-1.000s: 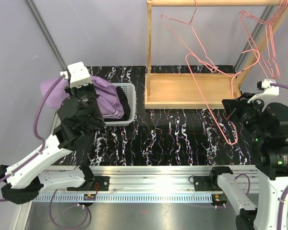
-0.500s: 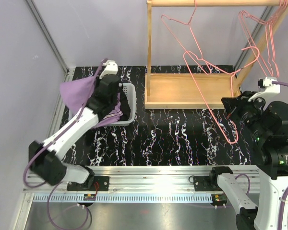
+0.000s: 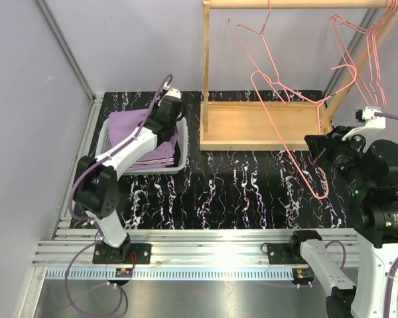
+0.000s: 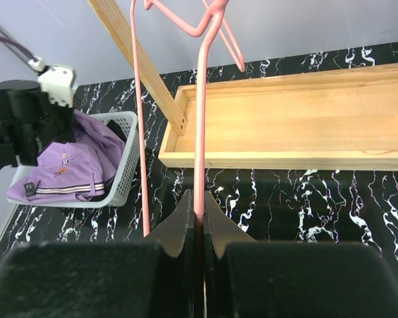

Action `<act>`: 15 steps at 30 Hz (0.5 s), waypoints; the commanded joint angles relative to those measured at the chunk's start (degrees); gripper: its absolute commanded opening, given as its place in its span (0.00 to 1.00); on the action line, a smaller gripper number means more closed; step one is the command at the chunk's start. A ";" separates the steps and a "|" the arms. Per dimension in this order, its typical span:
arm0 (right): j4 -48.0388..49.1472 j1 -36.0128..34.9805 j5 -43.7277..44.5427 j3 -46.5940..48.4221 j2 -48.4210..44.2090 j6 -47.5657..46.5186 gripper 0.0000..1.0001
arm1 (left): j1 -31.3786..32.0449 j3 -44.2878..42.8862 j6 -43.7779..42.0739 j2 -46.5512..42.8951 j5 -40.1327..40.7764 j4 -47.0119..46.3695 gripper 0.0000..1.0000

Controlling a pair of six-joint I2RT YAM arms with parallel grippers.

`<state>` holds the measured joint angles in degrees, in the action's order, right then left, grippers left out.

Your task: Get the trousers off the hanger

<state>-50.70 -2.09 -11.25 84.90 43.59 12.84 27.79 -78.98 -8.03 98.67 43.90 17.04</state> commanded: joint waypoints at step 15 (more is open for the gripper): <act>2.88 0.15 4.82 3.16 1.23 -2.20 0.00 | -2.21 -12.42 4.78 15.76 -19.29 27.78 0.20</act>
<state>-50.57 -2.07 -9.65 84.58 43.90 12.34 25.80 -89.86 -4.40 112.81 30.02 37.06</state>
